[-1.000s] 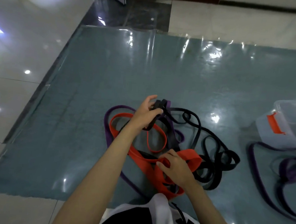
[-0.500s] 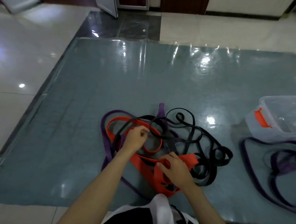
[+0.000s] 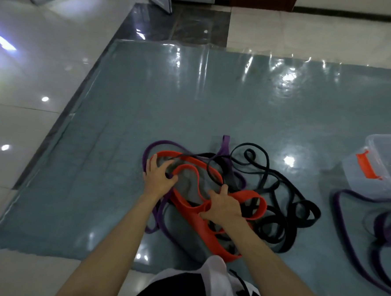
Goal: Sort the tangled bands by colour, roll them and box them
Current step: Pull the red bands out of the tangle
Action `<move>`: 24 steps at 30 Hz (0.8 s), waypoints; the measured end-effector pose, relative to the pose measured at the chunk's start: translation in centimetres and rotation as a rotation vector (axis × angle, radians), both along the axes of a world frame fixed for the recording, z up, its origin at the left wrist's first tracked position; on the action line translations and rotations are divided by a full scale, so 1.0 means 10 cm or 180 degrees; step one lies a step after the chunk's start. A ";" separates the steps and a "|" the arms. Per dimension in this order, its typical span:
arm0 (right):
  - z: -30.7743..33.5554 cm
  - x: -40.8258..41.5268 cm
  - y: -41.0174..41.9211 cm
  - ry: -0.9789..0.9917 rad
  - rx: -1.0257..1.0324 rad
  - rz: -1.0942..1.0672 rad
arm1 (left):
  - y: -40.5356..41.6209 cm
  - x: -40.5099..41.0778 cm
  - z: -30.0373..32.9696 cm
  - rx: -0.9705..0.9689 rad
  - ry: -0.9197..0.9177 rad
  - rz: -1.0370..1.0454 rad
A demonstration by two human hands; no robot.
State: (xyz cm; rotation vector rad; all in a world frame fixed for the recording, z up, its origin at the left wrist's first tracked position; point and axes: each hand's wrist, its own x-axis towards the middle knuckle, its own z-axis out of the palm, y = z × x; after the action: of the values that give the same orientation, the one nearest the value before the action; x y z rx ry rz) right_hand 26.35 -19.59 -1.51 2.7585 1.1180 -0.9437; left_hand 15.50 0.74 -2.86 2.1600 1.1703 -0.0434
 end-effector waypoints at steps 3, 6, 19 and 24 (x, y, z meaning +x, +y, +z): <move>-0.09 -0.12 0.02 -0.0358 0.0020 0.0146 | 0.05 -0.01 -0.03 -0.0075 -0.0165 0.0178; -0.13 -0.11 0.05 -0.0529 0.0104 0.0102 | 0.11 0.00 -0.03 -0.0113 -0.0435 0.0306; -0.03 0.37 -0.50 -0.0434 0.1918 -0.0786 | 0.28 -0.16 0.04 -0.0123 -0.0850 -0.0054; 0.26 0.58 -0.83 -0.0362 0.2732 -0.1298 | 0.19 -0.21 0.07 -0.0142 -0.1157 0.0203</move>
State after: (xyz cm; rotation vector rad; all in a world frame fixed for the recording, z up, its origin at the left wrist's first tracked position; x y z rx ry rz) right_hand 32.15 -27.85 1.04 3.7691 1.1579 -0.3184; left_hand 13.45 2.65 -2.20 1.9842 1.0135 0.3345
